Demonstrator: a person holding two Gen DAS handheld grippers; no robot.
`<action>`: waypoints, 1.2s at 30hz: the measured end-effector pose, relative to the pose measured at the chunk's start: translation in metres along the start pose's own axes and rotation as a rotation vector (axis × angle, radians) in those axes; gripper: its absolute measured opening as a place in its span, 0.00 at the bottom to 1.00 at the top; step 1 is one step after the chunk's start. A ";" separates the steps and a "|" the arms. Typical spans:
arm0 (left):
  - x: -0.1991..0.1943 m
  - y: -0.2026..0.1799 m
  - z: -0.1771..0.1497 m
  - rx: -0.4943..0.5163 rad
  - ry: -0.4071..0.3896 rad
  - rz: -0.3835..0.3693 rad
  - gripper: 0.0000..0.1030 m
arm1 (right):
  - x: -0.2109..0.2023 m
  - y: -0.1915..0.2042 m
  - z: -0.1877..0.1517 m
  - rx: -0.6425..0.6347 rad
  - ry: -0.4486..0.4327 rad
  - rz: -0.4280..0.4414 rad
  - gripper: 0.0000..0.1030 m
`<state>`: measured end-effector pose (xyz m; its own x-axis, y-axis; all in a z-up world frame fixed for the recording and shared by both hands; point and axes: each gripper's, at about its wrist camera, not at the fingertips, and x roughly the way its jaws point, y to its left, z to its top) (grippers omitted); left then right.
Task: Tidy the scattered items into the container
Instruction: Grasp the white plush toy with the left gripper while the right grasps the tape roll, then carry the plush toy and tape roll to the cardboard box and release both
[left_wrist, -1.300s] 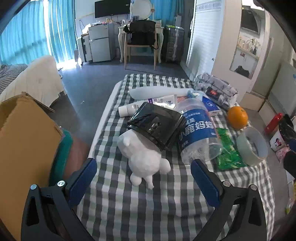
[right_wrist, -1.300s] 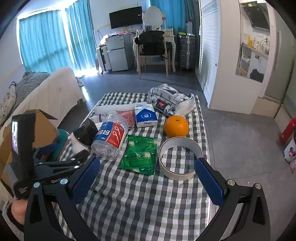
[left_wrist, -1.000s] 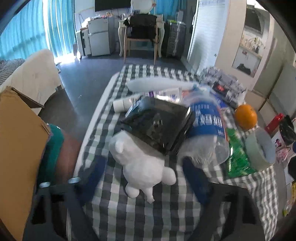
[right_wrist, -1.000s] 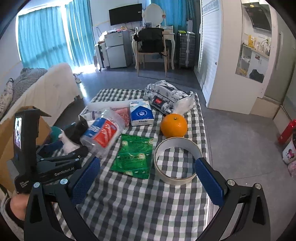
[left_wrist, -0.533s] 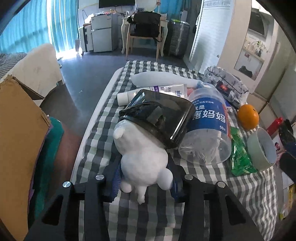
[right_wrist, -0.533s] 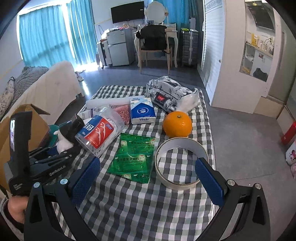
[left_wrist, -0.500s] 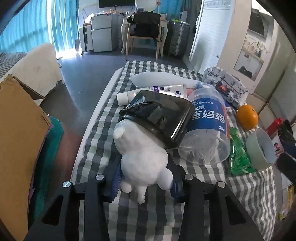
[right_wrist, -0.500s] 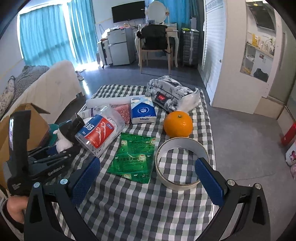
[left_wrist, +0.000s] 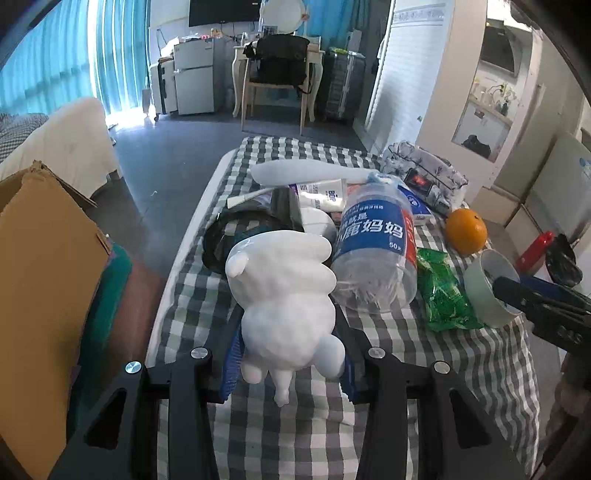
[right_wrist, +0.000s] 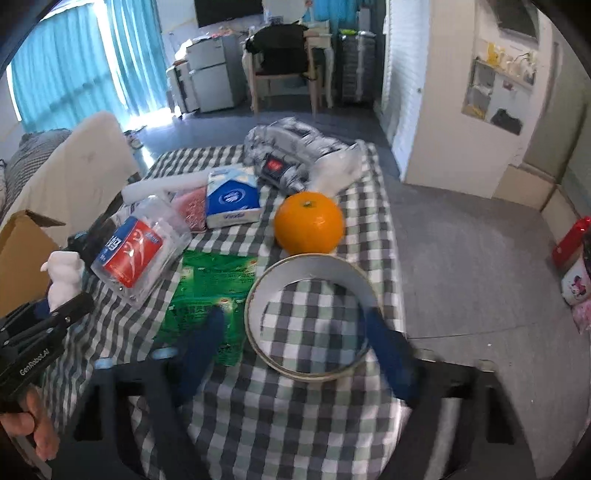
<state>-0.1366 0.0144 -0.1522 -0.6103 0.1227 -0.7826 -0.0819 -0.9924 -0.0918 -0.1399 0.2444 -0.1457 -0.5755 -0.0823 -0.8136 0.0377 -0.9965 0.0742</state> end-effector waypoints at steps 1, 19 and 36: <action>0.000 0.000 -0.001 -0.001 0.000 -0.002 0.42 | 0.004 0.003 -0.001 -0.011 0.017 0.007 0.48; -0.022 -0.001 0.000 -0.001 -0.031 -0.024 0.42 | 0.018 0.021 -0.005 -0.067 0.069 0.039 0.07; -0.127 0.025 0.008 -0.058 -0.176 0.008 0.42 | -0.081 0.070 0.009 -0.138 -0.118 0.146 0.06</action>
<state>-0.0672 -0.0264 -0.0499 -0.7393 0.1095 -0.6644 -0.0343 -0.9915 -0.1253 -0.0981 0.1819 -0.0691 -0.6466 -0.2321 -0.7266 0.2342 -0.9670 0.1004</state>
